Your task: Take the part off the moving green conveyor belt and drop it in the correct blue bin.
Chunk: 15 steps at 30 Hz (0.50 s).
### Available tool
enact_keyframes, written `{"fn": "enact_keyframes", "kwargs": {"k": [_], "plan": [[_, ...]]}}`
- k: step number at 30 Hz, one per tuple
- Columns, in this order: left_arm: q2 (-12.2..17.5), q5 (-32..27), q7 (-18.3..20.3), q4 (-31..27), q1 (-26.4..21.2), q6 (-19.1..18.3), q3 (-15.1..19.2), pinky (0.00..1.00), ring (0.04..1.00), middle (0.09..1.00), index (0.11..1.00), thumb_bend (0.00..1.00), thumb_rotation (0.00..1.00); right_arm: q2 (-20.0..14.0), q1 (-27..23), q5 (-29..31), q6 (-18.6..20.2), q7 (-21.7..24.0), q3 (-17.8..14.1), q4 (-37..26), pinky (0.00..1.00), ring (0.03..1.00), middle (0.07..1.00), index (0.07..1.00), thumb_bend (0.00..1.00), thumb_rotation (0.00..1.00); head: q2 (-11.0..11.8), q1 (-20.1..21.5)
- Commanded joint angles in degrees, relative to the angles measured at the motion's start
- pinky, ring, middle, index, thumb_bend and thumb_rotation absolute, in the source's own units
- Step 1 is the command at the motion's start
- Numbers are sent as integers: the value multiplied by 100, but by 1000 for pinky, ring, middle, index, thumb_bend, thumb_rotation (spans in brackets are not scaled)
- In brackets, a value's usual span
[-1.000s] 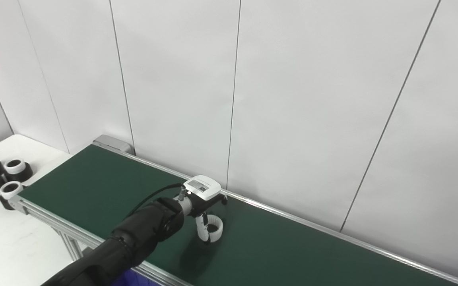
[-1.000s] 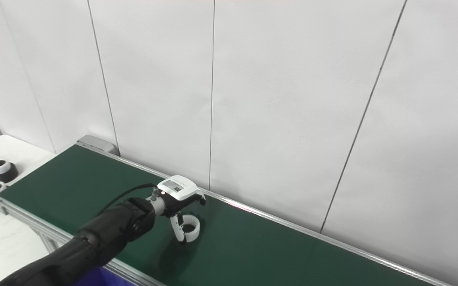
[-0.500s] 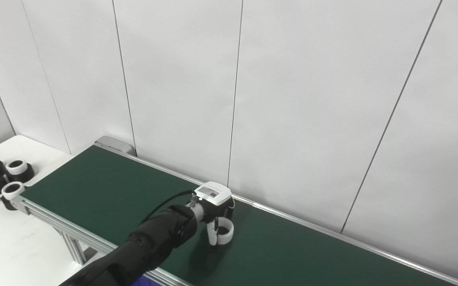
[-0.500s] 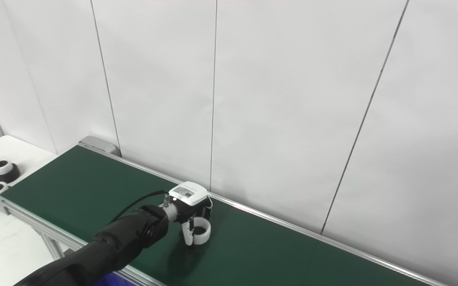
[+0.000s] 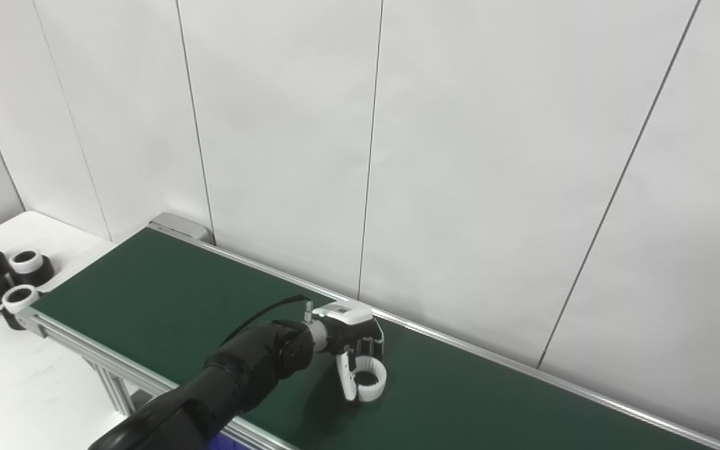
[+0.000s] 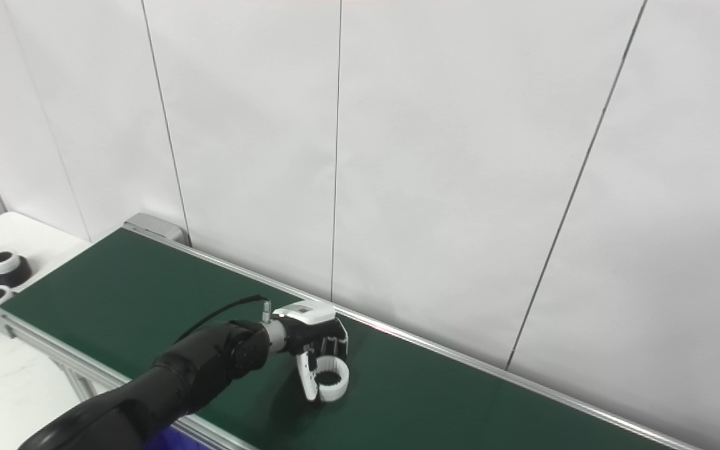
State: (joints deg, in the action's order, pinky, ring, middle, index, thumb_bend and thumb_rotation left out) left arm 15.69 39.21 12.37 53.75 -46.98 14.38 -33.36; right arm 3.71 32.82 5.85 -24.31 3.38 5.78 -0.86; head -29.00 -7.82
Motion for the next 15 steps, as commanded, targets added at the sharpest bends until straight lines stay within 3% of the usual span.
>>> {"fn": "enact_keyframes", "kwargs": {"k": [1,2,3,4,5,6,11,15], "plan": [[281,95,308,-1147,-30,-133,2,272,332,458,507,518,0,58,65,-47,-79,-18,21,-302,984,968,1000,1000,842,1000,-199,-46],[403,110,411,-1653,27,-148,41,240,303,468,497,521,0,55,76,-68,-38,-29,23,-380,978,967,1000,1000,854,1000,-405,-64],[482,120,491,-1988,70,-166,72,218,283,470,494,521,0,52,82,-82,-13,-36,24,-432,969,963,1000,1000,858,1000,-405,-64],[575,133,630,-2444,143,-260,130,202,268,471,492,522,0,48,92,-93,31,-44,32,-511,963,961,1000,1000,863,1000,-624,-70],[638,146,749,-2779,199,-344,180,187,252,471,491,522,0,43,99,-100,70,-53,40,-574,957,960,1000,1000,870,1000,-656,-70],[733,171,888,-3238,283,-413,234,179,244,472,491,523,0,39,105,-121,122,-63,44,-654,954,959,1000,1000,874,1000,-854,-92],[1051,256,1366,-4975,755,-666,481,170,235,472,489,525,0,-2,113,-141,307,-66,63,-924,924,957,1000,1000,957,1000,-1162,-128],[1286,245,1725,-6268,1386,-908,730,226,299,477,488,523,0,-39,104,-147,440,-57,83,-1102,918,954,1000,1000,981,1000,-1444,-105]]}}
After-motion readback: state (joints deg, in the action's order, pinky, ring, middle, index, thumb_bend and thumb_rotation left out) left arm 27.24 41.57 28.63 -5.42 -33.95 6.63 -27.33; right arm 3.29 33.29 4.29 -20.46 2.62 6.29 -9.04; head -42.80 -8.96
